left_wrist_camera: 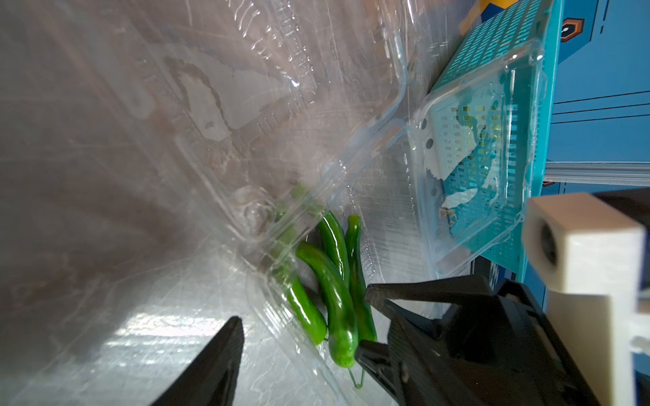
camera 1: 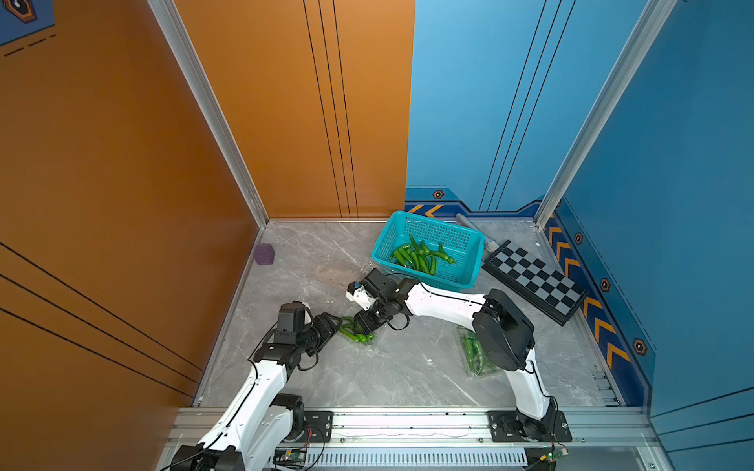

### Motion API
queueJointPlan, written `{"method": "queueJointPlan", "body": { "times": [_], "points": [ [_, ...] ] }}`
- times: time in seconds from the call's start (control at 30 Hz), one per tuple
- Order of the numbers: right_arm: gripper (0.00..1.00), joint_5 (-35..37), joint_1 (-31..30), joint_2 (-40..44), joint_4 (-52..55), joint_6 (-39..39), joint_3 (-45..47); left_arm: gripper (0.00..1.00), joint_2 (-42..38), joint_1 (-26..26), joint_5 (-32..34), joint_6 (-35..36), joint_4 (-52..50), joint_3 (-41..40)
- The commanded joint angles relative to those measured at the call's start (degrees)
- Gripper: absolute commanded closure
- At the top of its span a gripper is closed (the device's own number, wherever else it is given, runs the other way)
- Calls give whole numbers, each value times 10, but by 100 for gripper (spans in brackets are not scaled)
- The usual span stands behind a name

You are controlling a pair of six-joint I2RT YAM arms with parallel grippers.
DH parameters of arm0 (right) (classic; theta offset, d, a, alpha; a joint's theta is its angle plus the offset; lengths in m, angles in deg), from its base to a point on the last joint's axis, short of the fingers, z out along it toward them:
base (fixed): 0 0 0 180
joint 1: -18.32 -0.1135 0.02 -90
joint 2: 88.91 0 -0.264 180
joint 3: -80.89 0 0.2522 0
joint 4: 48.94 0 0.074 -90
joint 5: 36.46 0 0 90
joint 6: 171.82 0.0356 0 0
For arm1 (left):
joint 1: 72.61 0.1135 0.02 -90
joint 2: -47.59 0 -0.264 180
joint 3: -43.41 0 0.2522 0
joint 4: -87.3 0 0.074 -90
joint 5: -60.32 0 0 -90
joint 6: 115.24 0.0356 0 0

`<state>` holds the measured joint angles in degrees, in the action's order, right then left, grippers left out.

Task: Take small green peppers out of containers
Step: Pick up the green pepper from the packing box.

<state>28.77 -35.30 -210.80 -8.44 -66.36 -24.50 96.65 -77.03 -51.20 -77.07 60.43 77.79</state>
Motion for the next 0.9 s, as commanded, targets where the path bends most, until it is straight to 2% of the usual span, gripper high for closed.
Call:
{"method": "queueJointPlan", "body": {
  "times": [0.0,0.43,0.67,0.87],
  "points": [
    [56,9,0,-19,23,-4,-18,33,-7,7,-18,12,6,-7],
    [60,-3,-7,-48,31,-4,-40,33,-12,14,-23,13,6,-9],
    [75,13,-6,-46,38,-6,-45,33,-9,16,-25,13,9,-9],
    [76,23,-4,-8,51,-17,-52,33,-5,16,-25,13,11,-9]
  ]
}}
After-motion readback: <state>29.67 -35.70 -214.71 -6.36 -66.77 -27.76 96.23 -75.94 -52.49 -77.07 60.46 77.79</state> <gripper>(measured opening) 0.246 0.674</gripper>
